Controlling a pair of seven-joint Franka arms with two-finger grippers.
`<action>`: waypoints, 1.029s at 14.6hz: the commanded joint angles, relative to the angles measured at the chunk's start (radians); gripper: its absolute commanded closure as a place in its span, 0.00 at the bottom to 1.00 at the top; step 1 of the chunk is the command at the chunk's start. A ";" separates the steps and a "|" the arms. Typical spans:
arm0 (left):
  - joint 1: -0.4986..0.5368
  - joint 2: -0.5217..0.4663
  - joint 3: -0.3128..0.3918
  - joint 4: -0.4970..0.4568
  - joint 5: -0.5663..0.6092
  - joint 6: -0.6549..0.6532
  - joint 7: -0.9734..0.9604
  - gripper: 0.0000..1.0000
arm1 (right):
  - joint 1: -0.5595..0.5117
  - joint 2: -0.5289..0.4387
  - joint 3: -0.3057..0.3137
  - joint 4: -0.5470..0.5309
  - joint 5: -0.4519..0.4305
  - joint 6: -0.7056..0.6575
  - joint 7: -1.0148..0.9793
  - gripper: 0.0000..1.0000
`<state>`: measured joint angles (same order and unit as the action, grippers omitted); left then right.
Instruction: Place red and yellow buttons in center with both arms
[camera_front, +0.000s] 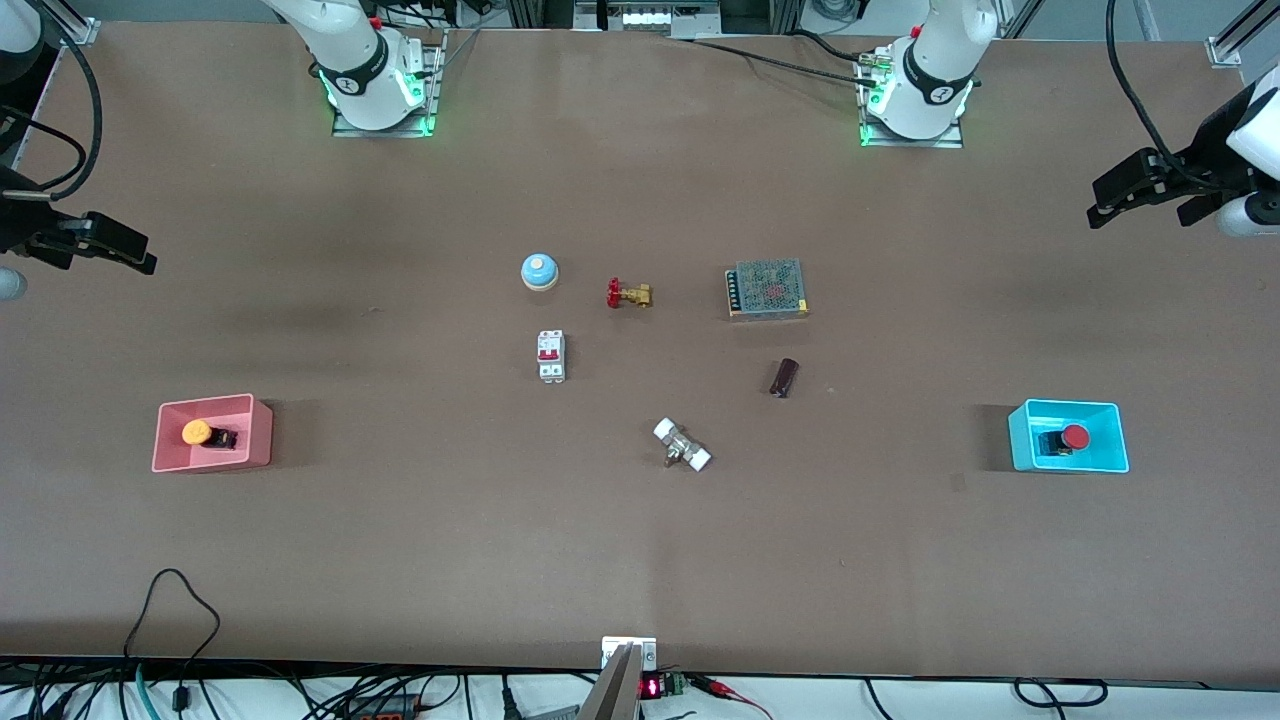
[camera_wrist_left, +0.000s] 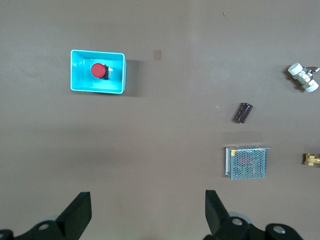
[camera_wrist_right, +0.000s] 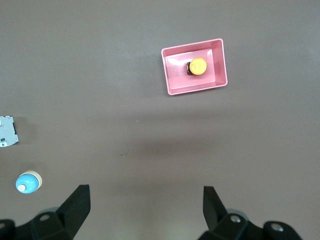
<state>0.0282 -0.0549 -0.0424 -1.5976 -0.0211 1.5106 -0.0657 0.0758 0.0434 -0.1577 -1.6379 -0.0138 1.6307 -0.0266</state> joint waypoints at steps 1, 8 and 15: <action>0.006 -0.016 -0.002 -0.015 0.004 0.011 0.003 0.00 | -0.001 0.006 0.000 0.018 0.003 -0.002 0.005 0.00; 0.006 -0.016 -0.001 -0.013 0.004 0.011 0.003 0.00 | -0.002 0.006 0.000 0.020 0.009 -0.003 0.002 0.00; 0.006 -0.016 -0.001 -0.015 0.003 0.010 0.001 0.00 | -0.005 0.102 -0.002 0.020 -0.006 -0.002 -0.009 0.00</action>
<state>0.0282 -0.0549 -0.0418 -1.5976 -0.0211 1.5106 -0.0665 0.0754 0.1120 -0.1582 -1.6369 -0.0139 1.6310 -0.0263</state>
